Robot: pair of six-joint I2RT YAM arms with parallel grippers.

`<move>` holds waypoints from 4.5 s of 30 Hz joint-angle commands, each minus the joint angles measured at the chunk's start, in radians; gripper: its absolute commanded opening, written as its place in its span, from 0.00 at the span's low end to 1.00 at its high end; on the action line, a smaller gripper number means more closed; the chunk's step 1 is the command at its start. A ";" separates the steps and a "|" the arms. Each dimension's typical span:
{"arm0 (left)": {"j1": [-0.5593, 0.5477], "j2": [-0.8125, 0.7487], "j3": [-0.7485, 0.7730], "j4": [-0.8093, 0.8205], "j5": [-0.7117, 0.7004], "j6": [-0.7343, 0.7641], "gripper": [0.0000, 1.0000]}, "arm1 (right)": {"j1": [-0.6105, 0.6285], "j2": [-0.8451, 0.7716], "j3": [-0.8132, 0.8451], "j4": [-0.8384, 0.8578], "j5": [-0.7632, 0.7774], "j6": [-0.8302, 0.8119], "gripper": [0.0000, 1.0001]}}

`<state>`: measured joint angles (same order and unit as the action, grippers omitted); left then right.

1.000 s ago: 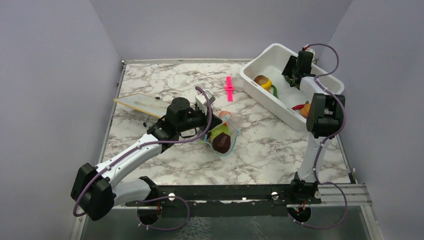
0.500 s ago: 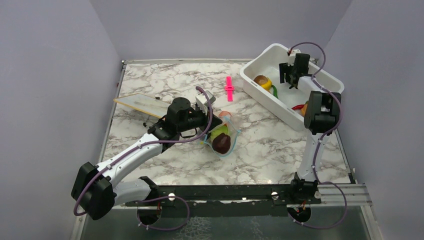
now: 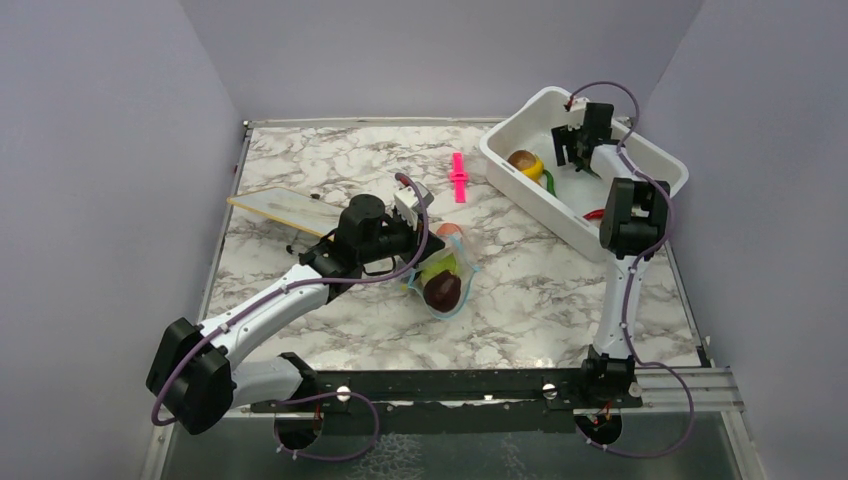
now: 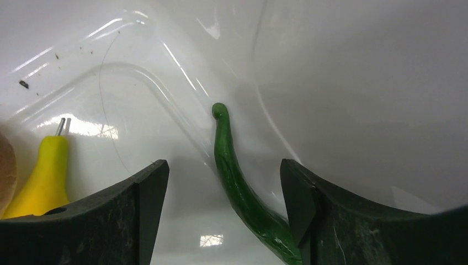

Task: Place the food in the zip-top bag and seal the zipper
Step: Pick up the fake vegetable from the bin, then place the fake vegetable in the zipper food storage bag.

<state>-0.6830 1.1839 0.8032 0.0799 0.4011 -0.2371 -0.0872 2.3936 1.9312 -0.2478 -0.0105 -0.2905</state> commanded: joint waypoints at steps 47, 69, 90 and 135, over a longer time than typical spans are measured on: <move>-0.004 0.003 -0.007 0.011 -0.012 -0.012 0.00 | 0.047 -0.408 -0.321 0.034 -0.058 0.135 0.01; -0.004 0.076 0.229 -0.112 -0.032 -0.143 0.00 | 0.085 -1.024 -0.703 0.133 -0.435 0.495 0.01; -0.001 0.209 0.477 -0.257 -0.027 -0.355 0.00 | 0.158 -1.433 -1.018 0.550 -0.868 0.905 0.01; 0.102 0.164 0.406 -0.100 0.234 -0.579 0.00 | 0.645 -1.161 -1.112 0.809 -1.007 0.379 0.01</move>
<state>-0.5880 1.4078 1.2045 -0.0769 0.5854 -0.8059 0.5510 1.2480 0.7883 0.7467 -1.0851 0.3096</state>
